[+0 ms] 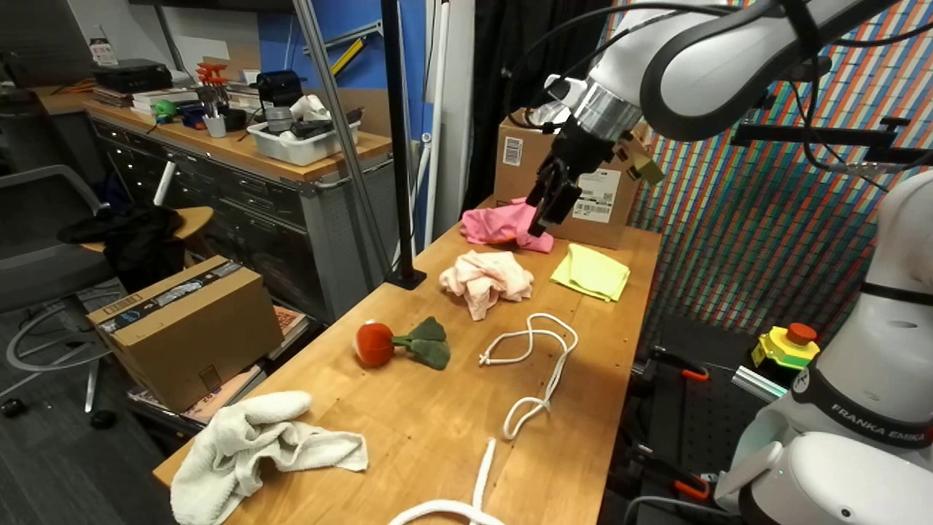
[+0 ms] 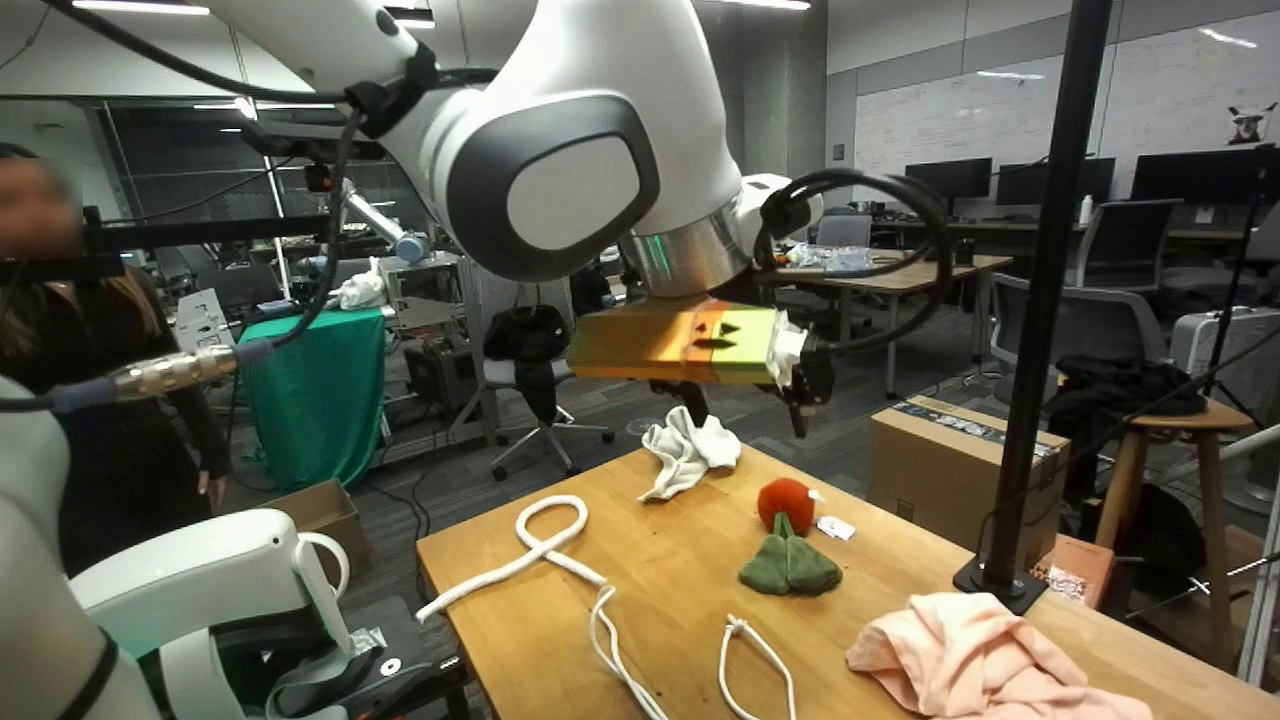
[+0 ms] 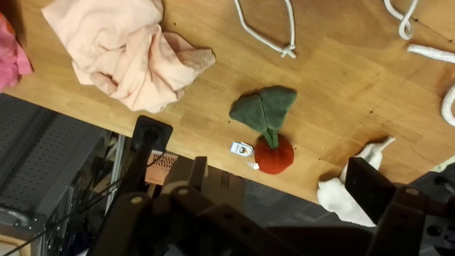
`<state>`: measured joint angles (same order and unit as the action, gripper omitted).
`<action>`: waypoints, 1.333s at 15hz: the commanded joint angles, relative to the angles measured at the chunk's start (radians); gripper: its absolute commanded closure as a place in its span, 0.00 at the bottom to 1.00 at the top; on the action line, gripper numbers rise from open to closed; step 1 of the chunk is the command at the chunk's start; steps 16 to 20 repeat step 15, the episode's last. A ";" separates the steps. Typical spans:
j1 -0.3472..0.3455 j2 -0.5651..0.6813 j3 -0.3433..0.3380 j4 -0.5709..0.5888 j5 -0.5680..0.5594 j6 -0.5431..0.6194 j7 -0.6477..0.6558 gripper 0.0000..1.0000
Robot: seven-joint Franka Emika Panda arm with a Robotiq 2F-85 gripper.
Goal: Spread the objects on the table
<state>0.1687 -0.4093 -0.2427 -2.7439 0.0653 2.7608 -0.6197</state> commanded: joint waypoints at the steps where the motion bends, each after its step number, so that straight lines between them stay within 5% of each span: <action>1: 0.061 -0.120 -0.069 0.000 0.071 -0.052 -0.105 0.00; 9: -0.119 -0.267 0.062 0.002 -0.117 -0.519 -0.002 0.00; 20: -0.106 -0.278 0.053 0.003 -0.117 -0.546 -0.023 0.00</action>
